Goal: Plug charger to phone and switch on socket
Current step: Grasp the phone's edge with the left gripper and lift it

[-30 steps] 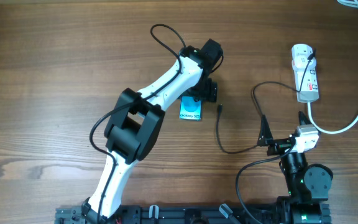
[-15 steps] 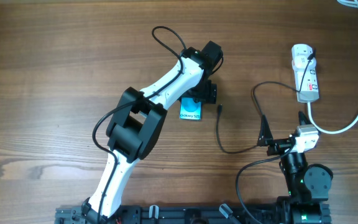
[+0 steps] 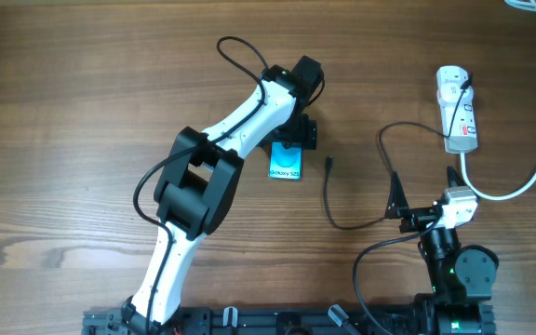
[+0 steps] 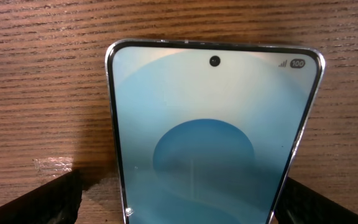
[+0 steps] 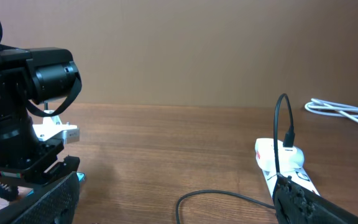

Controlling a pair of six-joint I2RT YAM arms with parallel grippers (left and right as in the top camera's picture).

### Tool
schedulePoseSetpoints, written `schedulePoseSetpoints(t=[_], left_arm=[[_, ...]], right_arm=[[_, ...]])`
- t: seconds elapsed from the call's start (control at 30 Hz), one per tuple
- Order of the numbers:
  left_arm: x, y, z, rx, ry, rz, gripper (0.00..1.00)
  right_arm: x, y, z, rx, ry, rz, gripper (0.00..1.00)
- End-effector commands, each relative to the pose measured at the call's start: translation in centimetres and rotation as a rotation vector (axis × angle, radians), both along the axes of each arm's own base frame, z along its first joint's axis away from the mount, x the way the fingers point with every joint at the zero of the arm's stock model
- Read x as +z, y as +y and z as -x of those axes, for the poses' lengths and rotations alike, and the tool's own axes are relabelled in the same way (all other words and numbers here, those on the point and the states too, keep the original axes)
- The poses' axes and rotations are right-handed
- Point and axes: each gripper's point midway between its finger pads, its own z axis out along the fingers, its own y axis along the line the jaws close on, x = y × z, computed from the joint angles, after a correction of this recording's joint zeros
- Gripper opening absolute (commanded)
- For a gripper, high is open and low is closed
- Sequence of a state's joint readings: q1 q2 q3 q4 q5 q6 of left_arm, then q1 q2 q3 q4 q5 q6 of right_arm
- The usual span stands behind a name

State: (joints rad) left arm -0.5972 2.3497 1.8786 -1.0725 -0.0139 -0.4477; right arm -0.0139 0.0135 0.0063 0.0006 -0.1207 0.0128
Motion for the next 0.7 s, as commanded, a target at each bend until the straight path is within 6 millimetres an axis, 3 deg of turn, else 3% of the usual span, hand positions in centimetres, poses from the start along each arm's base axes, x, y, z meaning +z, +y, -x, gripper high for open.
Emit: schedulePoseSetpoints(t=[0.0,0.17,0.4,0.47,0.53,0.67], left_arm=[[-3.3,0.6,1.0,0.004,0.061,-0.045,1.0],[-3.3,-0.8,2.2,-0.038,0.066,-0.051,1.0],[-3.3,-0.6,2.7,-0.043,0.082,-0.062,0.99],[-3.3,-0.6,2.7,-0.043,0.082,-0.062,0.89],[-3.3,-0.6,2.7,-0.043,0.083,-0.064,0.88],[-3.3,-0.5,2.7,-0.042,0.082,-0.068,0.75]], right_arm=[[0.2,-0.1,0.0,-0.011,-0.01,0.01,1.0],[0.2,-0.1,0.0,-0.011,-0.01,0.01,1.0],[0.2,-0.1,0.0,-0.011,-0.01,0.01,1.0],[0.2,-0.1,0.0,-0.011,-0.01,0.01,1.0],[0.2,-0.1,0.0,-0.011,-0.01,0.011,1.0],[0.2,-0.1,0.0,-0.011,-0.009,0.01,1.0]])
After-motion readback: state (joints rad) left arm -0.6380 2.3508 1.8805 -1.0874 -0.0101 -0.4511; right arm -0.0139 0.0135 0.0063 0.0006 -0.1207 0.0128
